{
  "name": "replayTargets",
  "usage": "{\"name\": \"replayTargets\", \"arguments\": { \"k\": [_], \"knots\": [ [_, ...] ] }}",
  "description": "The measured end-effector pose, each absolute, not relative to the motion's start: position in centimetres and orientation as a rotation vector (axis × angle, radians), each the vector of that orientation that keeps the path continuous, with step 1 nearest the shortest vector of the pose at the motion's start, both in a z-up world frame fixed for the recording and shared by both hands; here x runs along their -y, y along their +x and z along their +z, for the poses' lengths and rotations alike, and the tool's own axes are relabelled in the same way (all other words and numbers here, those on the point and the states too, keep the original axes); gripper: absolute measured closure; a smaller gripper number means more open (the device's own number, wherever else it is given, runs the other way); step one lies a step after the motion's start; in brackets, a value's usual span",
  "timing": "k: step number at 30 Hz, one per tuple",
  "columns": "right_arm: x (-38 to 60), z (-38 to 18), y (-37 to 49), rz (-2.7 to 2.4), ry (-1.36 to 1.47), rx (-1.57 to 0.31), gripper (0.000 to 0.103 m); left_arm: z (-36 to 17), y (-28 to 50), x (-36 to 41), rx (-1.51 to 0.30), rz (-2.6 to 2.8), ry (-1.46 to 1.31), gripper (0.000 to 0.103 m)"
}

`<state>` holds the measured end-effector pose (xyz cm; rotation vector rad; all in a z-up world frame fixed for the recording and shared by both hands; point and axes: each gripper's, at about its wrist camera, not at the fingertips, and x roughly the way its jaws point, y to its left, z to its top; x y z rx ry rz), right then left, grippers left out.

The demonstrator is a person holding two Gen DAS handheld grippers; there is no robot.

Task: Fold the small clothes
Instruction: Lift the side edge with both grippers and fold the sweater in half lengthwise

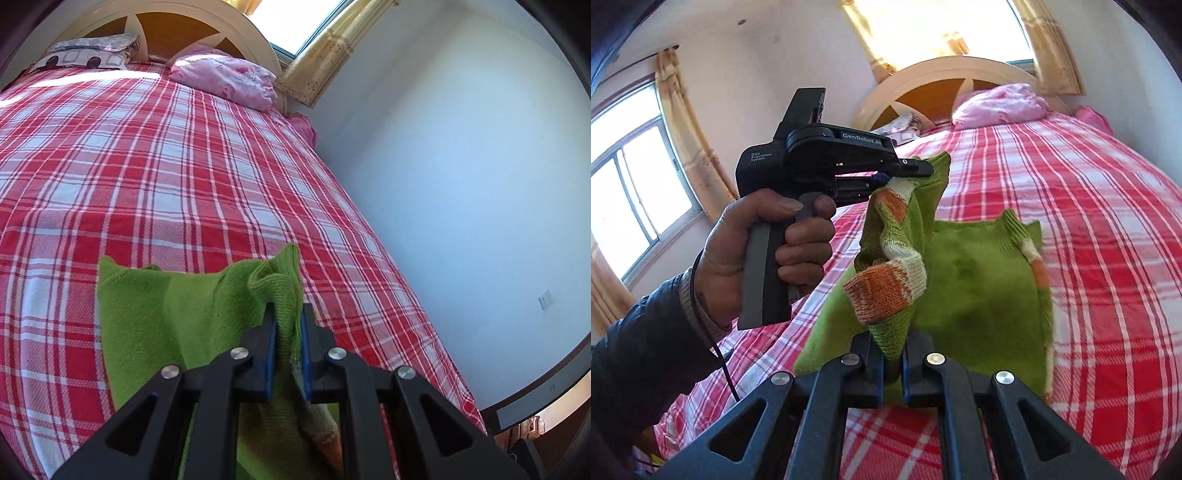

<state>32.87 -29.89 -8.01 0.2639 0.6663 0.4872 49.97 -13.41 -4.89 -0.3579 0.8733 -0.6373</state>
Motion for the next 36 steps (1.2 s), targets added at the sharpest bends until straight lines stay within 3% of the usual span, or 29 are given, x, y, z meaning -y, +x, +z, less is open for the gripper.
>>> {"name": "replayTargets", "arguments": {
  "k": [19, 25, 27, 28, 29, 32, 36],
  "knots": [
    [36.3, -13.7, 32.4, 0.357, 0.504, -0.776, 0.097, -8.2, 48.6, 22.9, -0.917, -0.640, -0.138, 0.090],
    [37.1, -13.7, 31.7, 0.348, 0.511, -0.752, 0.090, -5.6, 45.9, 21.8, -0.814, -0.640, -0.063, 0.076],
    [37.2, -12.8, 31.1, 0.297, 0.468, -0.725, 0.070, -4.7, 44.2, 20.2, -0.746, -0.607, -0.012, 0.058],
    [37.4, -12.0, 30.6, 0.268, 0.439, -0.690, 0.066, -4.5, 43.5, 19.3, -0.718, -0.585, 0.005, 0.048],
    [37.6, -11.0, 30.2, 0.240, 0.415, -0.648, 0.064, -4.5, 42.8, 18.3, -0.695, -0.568, 0.018, 0.045],
    [37.6, -8.2, 30.3, 0.244, 0.379, -0.559, 0.064, -5.5, 40.6, 14.9, -0.671, -0.501, 0.044, 0.045],
    [36.3, -7.2, 35.0, 0.325, 0.381, -0.629, 0.064, -8.3, 39.3, 12.2, -0.707, -0.443, 0.025, 0.045]
  ]
}}
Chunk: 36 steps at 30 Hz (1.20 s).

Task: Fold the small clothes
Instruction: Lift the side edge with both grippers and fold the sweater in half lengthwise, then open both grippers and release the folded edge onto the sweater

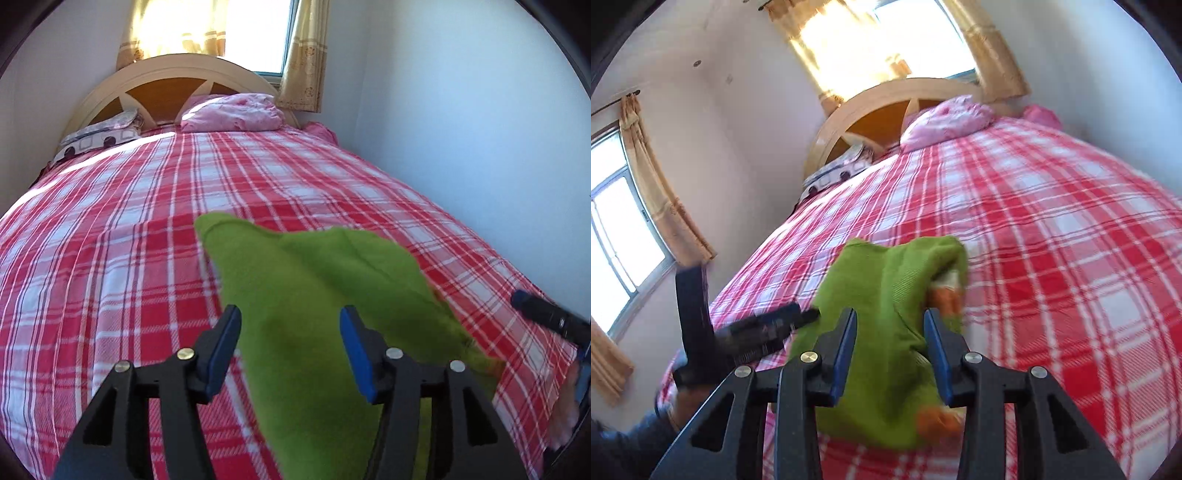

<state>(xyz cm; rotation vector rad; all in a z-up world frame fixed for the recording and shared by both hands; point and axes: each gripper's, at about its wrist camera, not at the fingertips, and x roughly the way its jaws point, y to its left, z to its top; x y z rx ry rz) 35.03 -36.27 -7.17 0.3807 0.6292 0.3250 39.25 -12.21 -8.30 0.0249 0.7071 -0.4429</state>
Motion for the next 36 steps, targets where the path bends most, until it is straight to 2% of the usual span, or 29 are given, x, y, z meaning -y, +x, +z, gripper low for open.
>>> {"name": "replayTargets", "arguments": {
  "k": [4, 5, 6, 9, 12, 17, 19, 21, 24, 26, 29, 33, 36],
  "knots": [
    [34.8, -9.9, 40.9, 0.306, 0.357, -0.789, 0.064, -10.5, 38.7, 11.3, -0.749, -0.446, -0.055, 0.041],
    [34.5, -10.7, 41.8, 0.294, 0.353, -0.815, 0.070, -10.7, 38.6, 11.3, -0.743, -0.443, -0.055, 0.039],
    [34.3, -11.4, 42.4, 0.284, 0.347, -0.832, 0.090, -10.9, 38.5, 11.5, -0.736, -0.436, -0.047, 0.038],
    [34.0, -11.5, 41.7, 0.252, 0.294, -0.820, 0.093, -11.2, 38.2, 11.4, -0.736, -0.450, -0.048, 0.037],
    [34.3, -9.9, 40.4, 0.194, 0.222, -0.766, 0.093, -11.6, 38.2, 11.1, -0.742, -0.464, -0.066, 0.025],
    [35.2, -12.8, 42.6, 0.157, 0.243, -0.868, 0.091, -12.3, 38.2, 11.9, -0.775, -0.490, -0.035, 0.020],
    [35.5, -12.3, 42.3, 0.146, 0.255, -0.862, 0.087, -12.4, 38.0, 12.2, -0.780, -0.484, -0.018, 0.018],
    [35.1, -11.0, 41.5, 0.093, 0.225, -0.831, 0.077, -12.5, 37.9, 11.9, -0.782, -0.477, -0.026, 0.014],
    [32.4, -7.6, 39.8, 0.090, 0.097, -0.693, 0.077, -13.0, 38.1, 11.7, -0.804, -0.478, -0.042, 0.009],
    [30.3, -6.5, 40.1, 0.192, 0.057, -0.672, 0.077, -13.1, 38.2, 11.8, -0.810, -0.476, -0.038, 0.007],
    [28.4, -7.6, 42.4, 0.241, 0.029, -0.753, 0.077, -13.2, 38.1, 12.2, -0.812, -0.466, -0.013, 0.004],
    [30.8, -12.1, 46.4, 0.139, 0.070, -0.912, 0.080, -13.4, 38.2, 12.1, -0.821, -0.462, -0.017, 0.001],
    [32.7, -12.9, 46.6, 0.151, 0.130, -0.888, 0.083, -13.6, 38.5, 12.2, -0.833, -0.475, -0.016, 0.001]
  ]
}}
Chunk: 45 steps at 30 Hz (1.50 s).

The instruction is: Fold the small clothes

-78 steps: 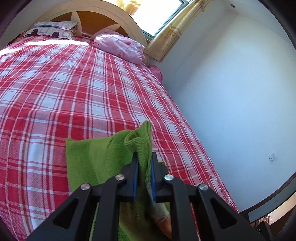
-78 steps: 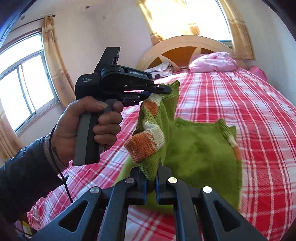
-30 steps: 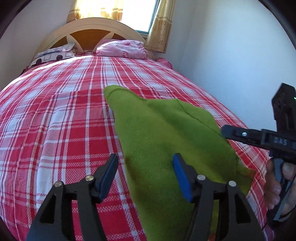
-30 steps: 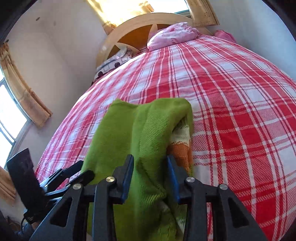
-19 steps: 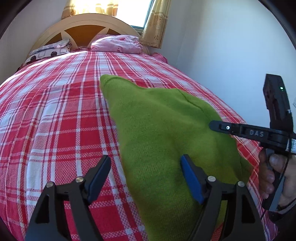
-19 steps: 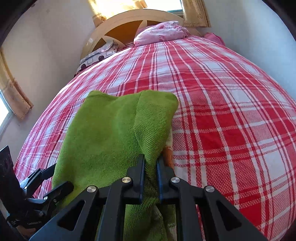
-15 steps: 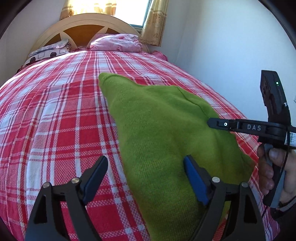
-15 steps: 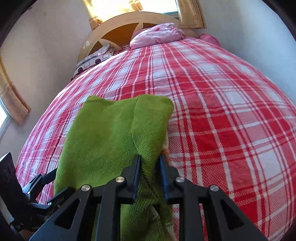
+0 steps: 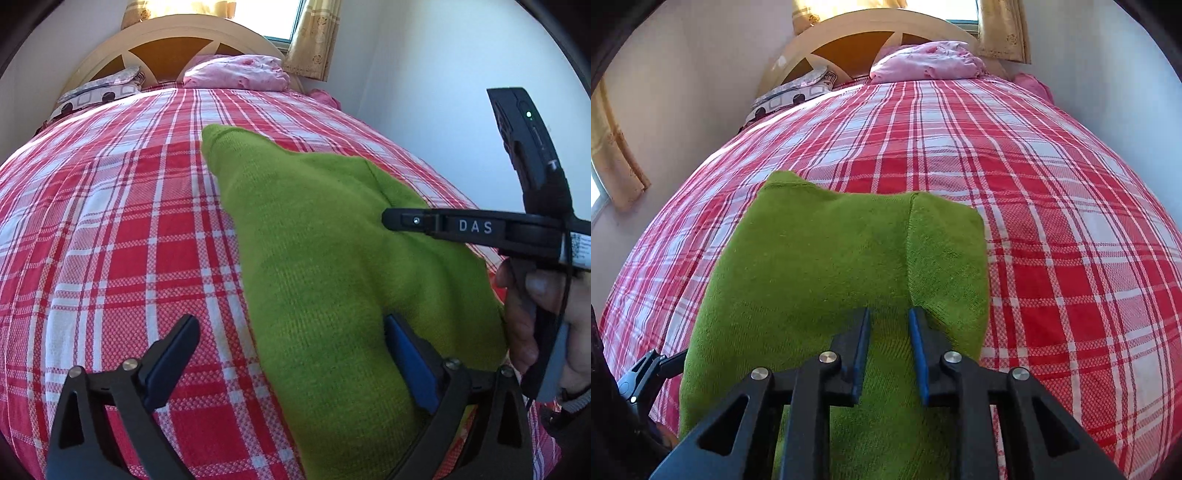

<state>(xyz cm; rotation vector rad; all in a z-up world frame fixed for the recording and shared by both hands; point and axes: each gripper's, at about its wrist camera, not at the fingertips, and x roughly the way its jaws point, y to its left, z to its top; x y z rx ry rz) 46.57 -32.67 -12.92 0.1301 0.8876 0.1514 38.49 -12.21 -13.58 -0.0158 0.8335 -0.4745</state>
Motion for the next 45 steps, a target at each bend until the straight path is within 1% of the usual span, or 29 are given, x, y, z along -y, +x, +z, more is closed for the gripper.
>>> {"name": "replayTargets", "arguments": {
  "k": [4, 5, 10, 14, 15, 18, 22, 27, 30, 33, 38, 39, 45],
  "knots": [
    [31.9, -12.5, 45.7, 0.142, 0.090, -0.872, 0.083, -13.8, 38.6, 12.3, -0.848, -0.484, -0.019, 0.000],
    [31.6, -12.2, 45.2, 0.141, 0.072, -0.861, 0.081, -13.8, 38.7, 12.3, -0.851, -0.486, -0.021, 0.000],
    [30.1, -10.3, 41.1, 0.188, 0.019, -0.776, 0.080, -14.0, 38.6, 12.5, -0.861, -0.488, -0.016, 0.000],
    [30.2, -12.0, 39.5, 0.183, -0.037, -0.814, 0.081, -14.0, 38.5, 12.7, -0.861, -0.490, -0.001, 0.000],
    [30.6, -12.3, 39.5, 0.185, -0.027, -0.811, 0.082, -14.0, 38.5, 12.8, -0.862, -0.490, 0.004, 0.000],
    [31.4, -12.7, 39.4, 0.191, 0.003, -0.808, 0.083, -14.1, 38.3, 13.2, -0.866, -0.494, 0.030, 0.000],
    [31.6, -13.2, 38.6, 0.180, -0.030, -0.797, 0.083, -14.2, 37.9, 13.6, -0.875, -0.499, 0.055, 0.000],
    [32.9, -12.9, 37.7, 0.190, 0.047, -0.786, 0.085, -14.2, 37.3, 13.7, -0.877, -0.505, 0.066, 0.000],
    [34.4, -11.7, 36.6, 0.202, 0.130, -0.733, 0.086, -14.2, 37.0, 13.3, -0.887, -0.503, 0.041, 0.000],
    [35.5, -11.0, 35.9, 0.192, 0.158, -0.715, 0.086, -14.0, 35.8, 11.9, -0.896, -0.503, -0.012, 0.000],
    [36.3, -10.7, 35.6, 0.238, 0.191, -0.743, 0.085, -13.6, 32.3, 8.0, -0.890, -0.477, -0.125, 0.000],
    [36.2, -10.8, 35.7, 0.255, 0.197, -0.747, 0.083, -13.6, 31.7, 7.8, -0.890, -0.471, -0.122, 0.000],
    [35.2, -11.4, 36.3, 0.237, 0.207, -0.757, 0.083, -14.0, 30.4, 9.3, -0.914, -0.395, 0.040, 0.000]
  ]
}}
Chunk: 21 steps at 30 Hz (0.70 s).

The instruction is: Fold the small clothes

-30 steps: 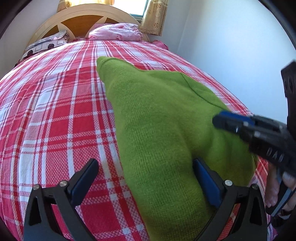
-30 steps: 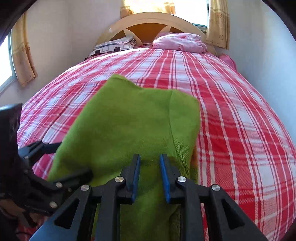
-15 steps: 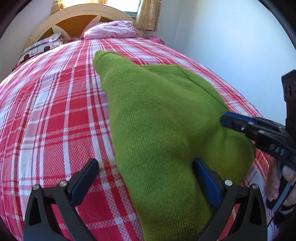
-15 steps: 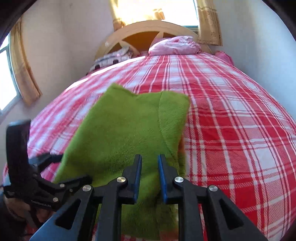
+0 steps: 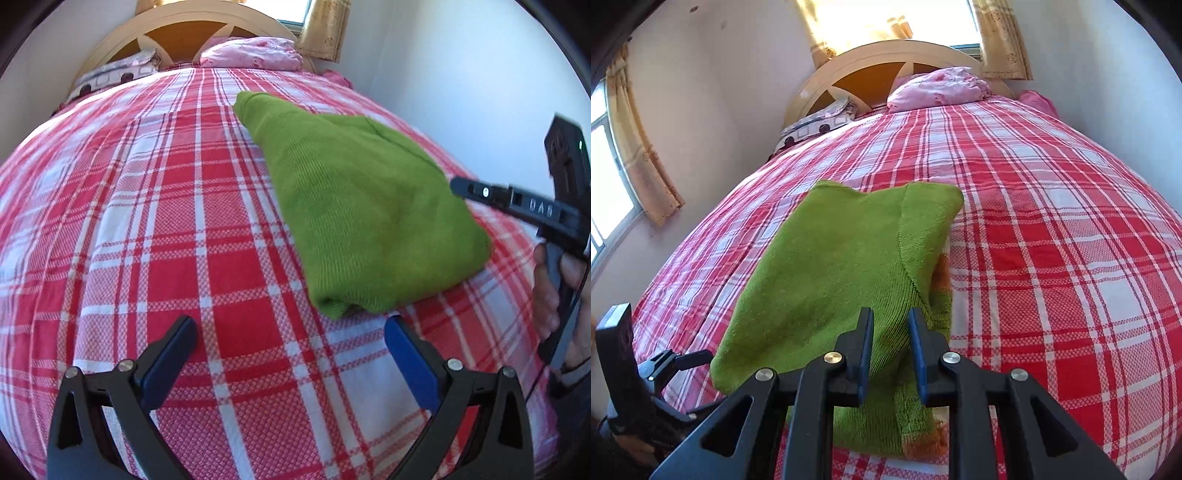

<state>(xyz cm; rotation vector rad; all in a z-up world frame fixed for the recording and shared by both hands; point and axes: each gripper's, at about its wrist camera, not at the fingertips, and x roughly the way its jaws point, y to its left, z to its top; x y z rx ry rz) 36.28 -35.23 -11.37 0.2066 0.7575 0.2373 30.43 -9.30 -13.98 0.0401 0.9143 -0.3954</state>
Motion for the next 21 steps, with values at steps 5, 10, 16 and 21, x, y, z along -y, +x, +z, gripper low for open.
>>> {"name": "replayTargets", "arguments": {
  "k": [5, 10, 16, 21],
  "knots": [
    [35.4, -12.1, 37.3, 0.203, 0.202, -0.810, 0.093, -14.2, 32.1, 8.9, -0.907, -0.307, 0.045, 0.000],
    [36.2, -11.8, 37.0, 0.141, 0.156, -0.791, 0.102, -14.2, 31.9, 7.6, -0.906, -0.252, -0.002, 0.000],
    [37.6, -13.2, 37.8, 0.134, 0.183, -0.813, 0.102, -13.0, 30.0, 7.1, -0.903, -0.335, -0.061, 0.000],
    [37.4, -13.4, 38.0, 0.128, 0.162, -0.814, 0.102, -9.2, 30.0, 7.7, -0.767, -0.372, -0.086, 0.000]
  ]
}}
